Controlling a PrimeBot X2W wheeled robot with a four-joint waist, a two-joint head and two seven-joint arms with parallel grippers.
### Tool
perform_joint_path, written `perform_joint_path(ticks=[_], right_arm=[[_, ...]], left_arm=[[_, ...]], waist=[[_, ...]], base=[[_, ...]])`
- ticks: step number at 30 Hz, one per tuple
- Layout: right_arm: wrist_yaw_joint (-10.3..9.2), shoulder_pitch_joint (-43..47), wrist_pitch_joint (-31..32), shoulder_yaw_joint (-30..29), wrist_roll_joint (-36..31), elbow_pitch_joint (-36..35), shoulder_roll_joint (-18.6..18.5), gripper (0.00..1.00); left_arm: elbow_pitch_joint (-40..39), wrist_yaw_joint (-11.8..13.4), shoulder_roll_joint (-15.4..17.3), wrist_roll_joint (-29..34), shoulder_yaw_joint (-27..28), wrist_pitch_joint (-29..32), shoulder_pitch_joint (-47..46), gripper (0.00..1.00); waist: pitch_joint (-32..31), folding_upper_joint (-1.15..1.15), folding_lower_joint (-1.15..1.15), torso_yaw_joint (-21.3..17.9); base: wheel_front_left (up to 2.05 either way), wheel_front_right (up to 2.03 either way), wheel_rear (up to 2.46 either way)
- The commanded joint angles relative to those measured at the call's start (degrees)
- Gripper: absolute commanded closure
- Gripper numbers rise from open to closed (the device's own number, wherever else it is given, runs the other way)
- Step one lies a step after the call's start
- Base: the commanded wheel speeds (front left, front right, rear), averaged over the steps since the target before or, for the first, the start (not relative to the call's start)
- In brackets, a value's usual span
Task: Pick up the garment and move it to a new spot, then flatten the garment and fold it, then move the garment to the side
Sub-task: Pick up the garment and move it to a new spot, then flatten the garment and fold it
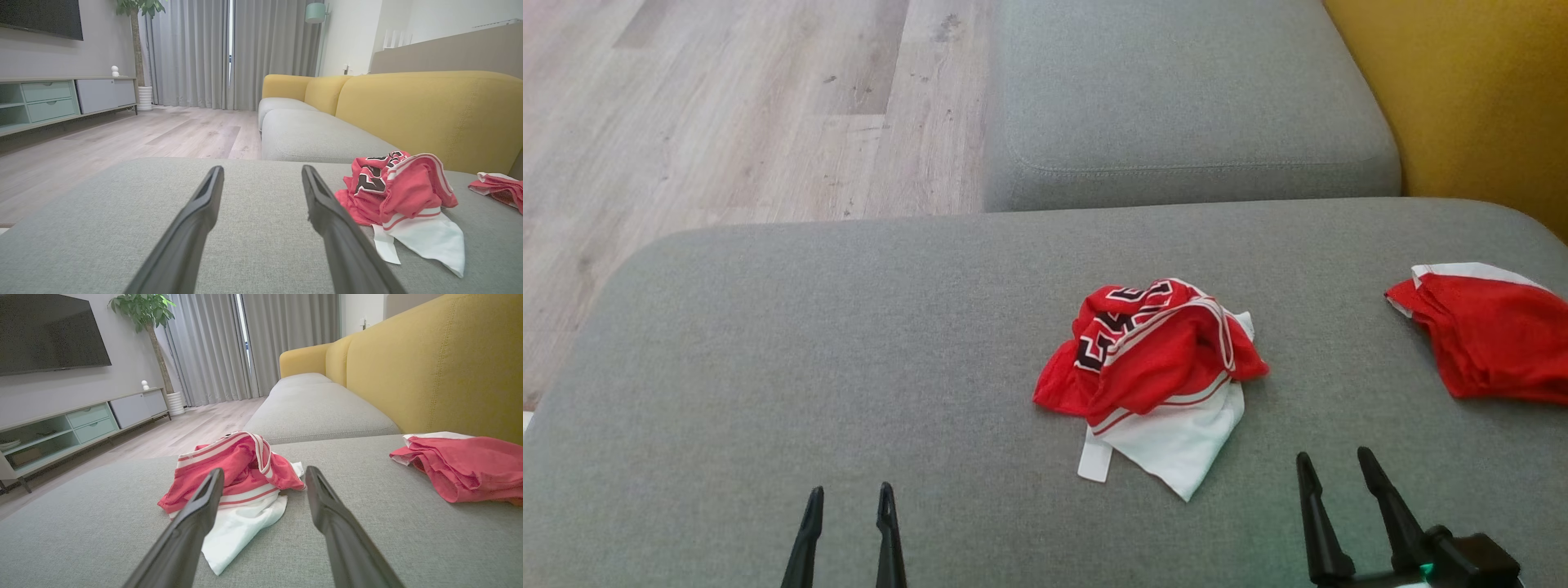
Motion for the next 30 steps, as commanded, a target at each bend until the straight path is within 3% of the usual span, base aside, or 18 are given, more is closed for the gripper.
perform_joint_path(ticks=[1, 10, 18, 30], right_arm=[[-0.05, -2.08, -0.62, 1.08, -0.33, -1.68, -0.35, 0.0], [-0.05, -2.36, -0.62, 0.83, -0.37, -1.69, -0.3, 0.0], [-0.05, -4.48, -0.62, 1.81, -0.17, -2.13, -0.49, 0.0], [-0.05, -8.08, -0.62, 3.54, 0.08, -2.53, -1.57, 0.0]], left_arm=[[-2.1, -0.41, -1.04, 0.77, 2.25, -0.54, -1.75, 0.0], [-1.1, -2.61, -1.48, 2.47, 2.09, -0.54, -2.78, 0.0], [3.73, -4.37, -1.57, 2.85, -4.35, -0.54, -11.26, 0.0], [24.06, -4.95, -1.58, -4.76, -16.15, -0.54, -33.1, 0.0]], waist=[[0.11, 0.0, 0.0, -0.02], [1.31, 0.0, 0.0, -0.57], [5.5, 0.0, 0.0, -4.48], [13.61, 0.0, 0.0, -12.15]], base=[[0.0, 0.0, 0.0], [0.0, 0.0, 0.0], [0.0, 0.0, 0.0], [0.0, 0.0, 0.0]])
